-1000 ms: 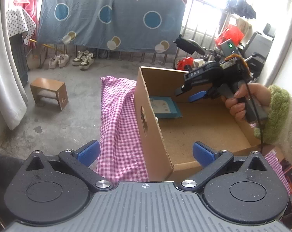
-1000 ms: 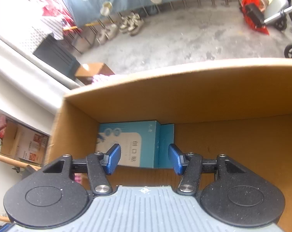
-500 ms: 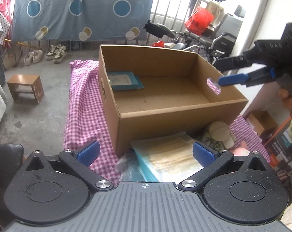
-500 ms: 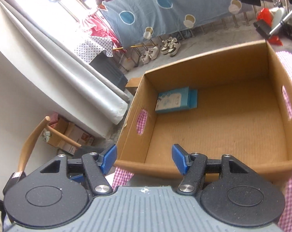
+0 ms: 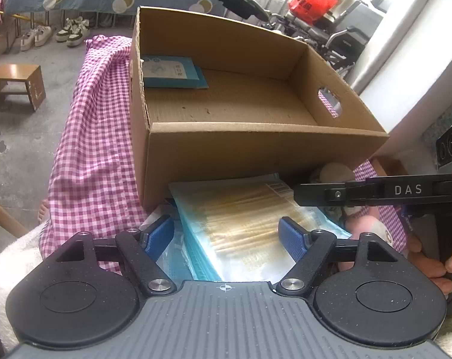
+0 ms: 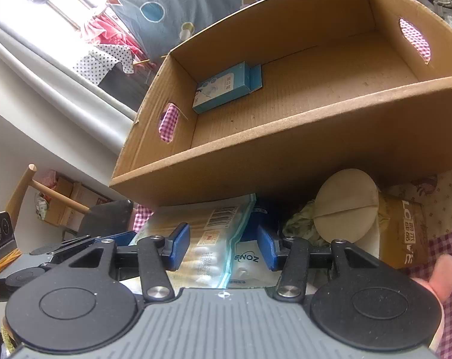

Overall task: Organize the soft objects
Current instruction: 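Grasp the clear bag of cotton swabs with the right gripper, then lower the cotton swab bag beside the bandage box and open the right gripper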

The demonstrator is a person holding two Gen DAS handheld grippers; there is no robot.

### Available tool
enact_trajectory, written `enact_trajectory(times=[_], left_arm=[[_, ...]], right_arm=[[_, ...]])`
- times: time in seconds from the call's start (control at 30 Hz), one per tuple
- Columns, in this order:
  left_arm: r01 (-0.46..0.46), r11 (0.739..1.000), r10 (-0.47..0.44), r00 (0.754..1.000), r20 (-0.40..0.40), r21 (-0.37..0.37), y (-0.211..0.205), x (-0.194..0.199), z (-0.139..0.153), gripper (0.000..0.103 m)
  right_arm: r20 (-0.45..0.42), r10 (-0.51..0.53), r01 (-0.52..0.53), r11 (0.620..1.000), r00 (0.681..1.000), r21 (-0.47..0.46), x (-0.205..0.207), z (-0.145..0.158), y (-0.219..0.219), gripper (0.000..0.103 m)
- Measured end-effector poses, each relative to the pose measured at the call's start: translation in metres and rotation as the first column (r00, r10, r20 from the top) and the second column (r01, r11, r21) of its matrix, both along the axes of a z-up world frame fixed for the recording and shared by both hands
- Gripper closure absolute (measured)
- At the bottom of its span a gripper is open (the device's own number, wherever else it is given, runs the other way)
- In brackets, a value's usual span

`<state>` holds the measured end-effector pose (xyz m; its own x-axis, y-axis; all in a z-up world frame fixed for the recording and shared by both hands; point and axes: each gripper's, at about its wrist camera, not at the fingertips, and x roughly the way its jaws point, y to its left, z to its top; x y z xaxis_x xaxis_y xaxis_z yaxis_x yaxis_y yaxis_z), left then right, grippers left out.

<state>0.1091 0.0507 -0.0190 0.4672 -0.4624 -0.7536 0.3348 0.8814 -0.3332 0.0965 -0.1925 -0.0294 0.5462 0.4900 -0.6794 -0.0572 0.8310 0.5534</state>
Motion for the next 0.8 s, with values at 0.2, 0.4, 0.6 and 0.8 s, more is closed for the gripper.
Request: enact_trajectory(times=[0.2, 0.4, 0.6, 0.8], left_arm=[[0.019, 1.000, -0.019, 1.000, -0.017, 0.004, -0.006, 0.003, -0.003, 0.025], [0.032, 0.999, -0.031, 0.999, -0.044, 0.014, -0.007, 0.005, -0.003, 0.019], [0.059, 0.998, -0.059, 0.997, -0.043, 0.018, -0.015, 0.005, -0.003, 0.017], [0.091, 0.995, -0.091, 0.996, 0.006, 0.028, -0.020, -0.007, 0.004, 0.017]], right_arm=[[-0.002, 0.005, -0.005, 0.999, 1.000, -0.042, 0.006, -0.009, 0.004, 0.051], [-0.021, -0.008, 0.007, 0.999, 1.000, -0.042, 0.004, -0.010, 0.001, 0.049], [-0.006, 0.015, -0.016, 0.998, 1.000, -0.063, 0.004, -0.008, 0.011, 0.045], [0.024, 0.026, -0.024, 0.997, 0.999, -0.077, -0.007, -0.001, 0.014, 0.045]])
